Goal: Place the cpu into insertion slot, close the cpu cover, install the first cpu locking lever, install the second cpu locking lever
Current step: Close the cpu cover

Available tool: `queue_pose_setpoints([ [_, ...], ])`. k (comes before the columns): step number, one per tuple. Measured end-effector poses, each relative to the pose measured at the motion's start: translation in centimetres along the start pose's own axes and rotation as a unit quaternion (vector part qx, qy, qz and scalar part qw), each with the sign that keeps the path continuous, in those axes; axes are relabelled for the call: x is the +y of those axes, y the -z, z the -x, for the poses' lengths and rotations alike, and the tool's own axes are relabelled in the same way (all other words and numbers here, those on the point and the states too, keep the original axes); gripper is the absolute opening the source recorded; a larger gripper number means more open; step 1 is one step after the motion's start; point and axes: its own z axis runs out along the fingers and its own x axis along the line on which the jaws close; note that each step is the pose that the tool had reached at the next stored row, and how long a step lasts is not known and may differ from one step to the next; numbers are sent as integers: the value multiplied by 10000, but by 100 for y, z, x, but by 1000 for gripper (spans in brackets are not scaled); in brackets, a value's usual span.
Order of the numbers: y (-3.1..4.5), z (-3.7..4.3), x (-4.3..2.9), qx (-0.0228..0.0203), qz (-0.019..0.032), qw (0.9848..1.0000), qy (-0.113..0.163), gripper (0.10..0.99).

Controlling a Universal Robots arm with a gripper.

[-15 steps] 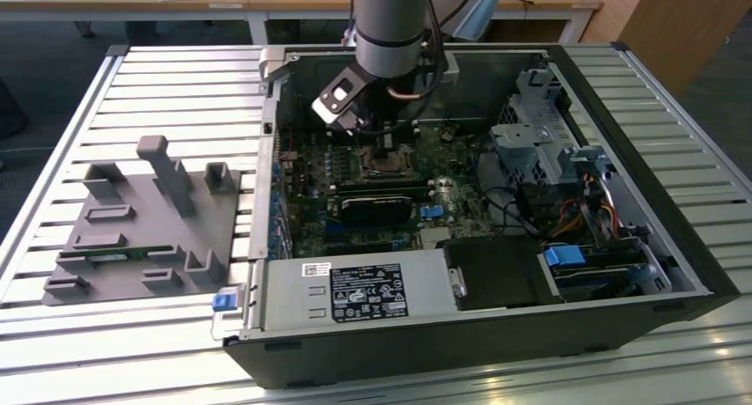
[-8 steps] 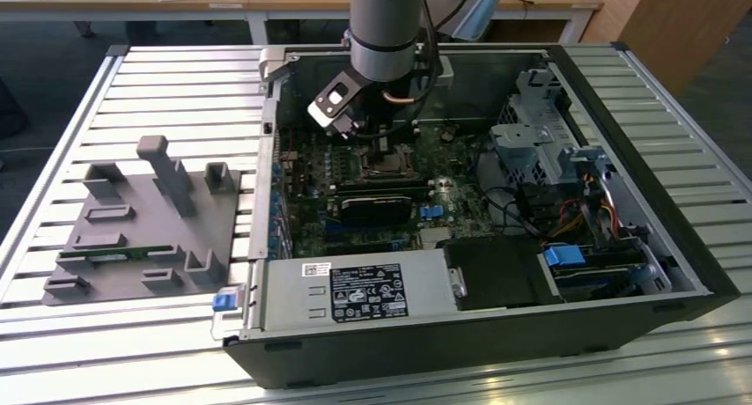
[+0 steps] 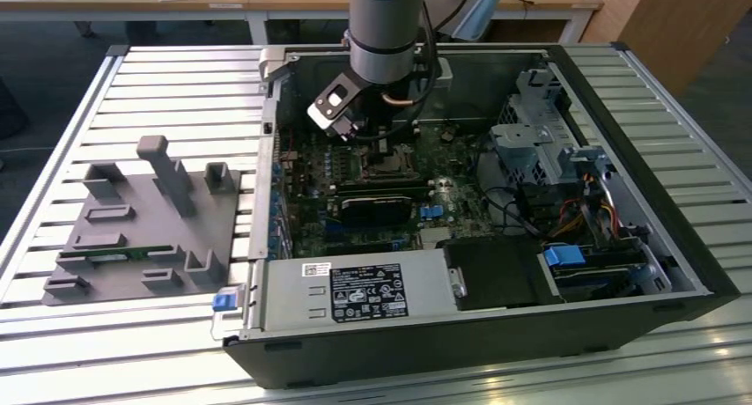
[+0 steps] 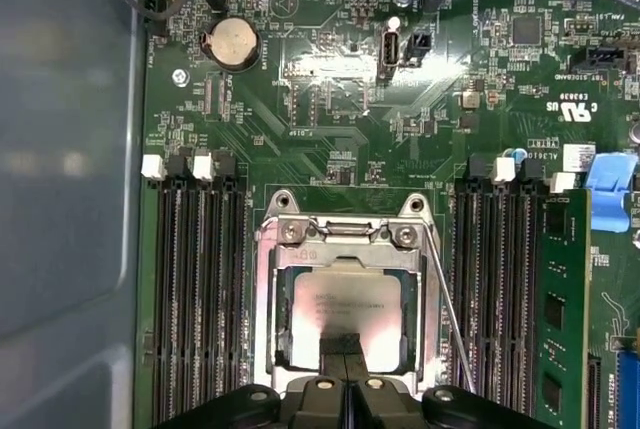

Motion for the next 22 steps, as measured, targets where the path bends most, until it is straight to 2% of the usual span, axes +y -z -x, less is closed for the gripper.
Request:
queue_pose_setpoints([
  [4,59,-3,0,-2,-2,10000,0,106],
  [14,58,-2,115,-2,-6,10000,0,106],
  [22,56,-2,148,3,-16,10000,0,106],
])
